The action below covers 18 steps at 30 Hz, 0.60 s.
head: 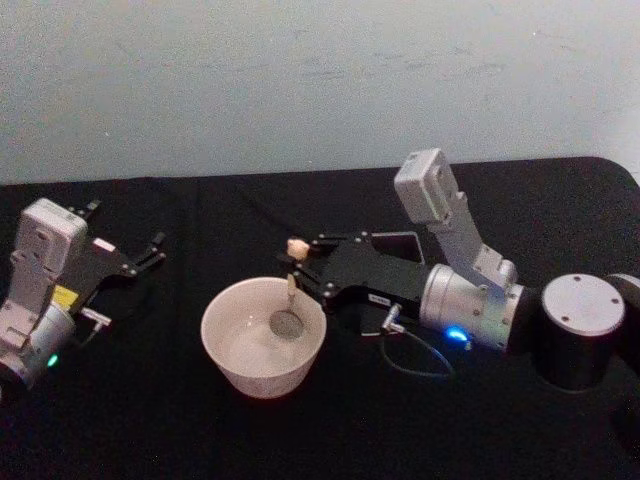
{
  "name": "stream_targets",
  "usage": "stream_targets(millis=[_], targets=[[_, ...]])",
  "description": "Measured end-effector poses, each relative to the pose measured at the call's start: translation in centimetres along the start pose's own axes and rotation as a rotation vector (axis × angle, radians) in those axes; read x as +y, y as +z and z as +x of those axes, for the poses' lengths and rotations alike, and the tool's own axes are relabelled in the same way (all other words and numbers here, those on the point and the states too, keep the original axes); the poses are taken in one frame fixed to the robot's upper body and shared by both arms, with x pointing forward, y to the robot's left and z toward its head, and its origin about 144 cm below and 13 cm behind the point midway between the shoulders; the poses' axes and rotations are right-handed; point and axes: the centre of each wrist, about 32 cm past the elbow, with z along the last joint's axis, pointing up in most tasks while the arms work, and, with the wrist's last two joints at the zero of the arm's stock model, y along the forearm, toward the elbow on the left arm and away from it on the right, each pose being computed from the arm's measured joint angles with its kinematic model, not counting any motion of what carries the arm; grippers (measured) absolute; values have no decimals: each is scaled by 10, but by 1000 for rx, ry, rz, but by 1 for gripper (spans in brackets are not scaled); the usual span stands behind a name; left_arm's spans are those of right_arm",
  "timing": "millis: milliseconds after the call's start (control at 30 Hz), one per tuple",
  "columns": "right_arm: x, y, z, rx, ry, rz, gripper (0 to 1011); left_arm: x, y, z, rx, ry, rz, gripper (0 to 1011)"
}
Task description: Pick up the stirring spoon with one hand, stir inside the cup, then place it back in its original position.
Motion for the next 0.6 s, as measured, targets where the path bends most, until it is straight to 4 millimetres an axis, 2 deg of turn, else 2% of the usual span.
stream_targets(millis=[267, 600], targets=[[-13, 2, -5, 10, 31, 5, 214, 0, 0, 0, 0, 0, 0, 1001], [-10, 3, -18, 31, 82, -1, 214, 0, 0, 0, 0, 0, 0, 1001]])
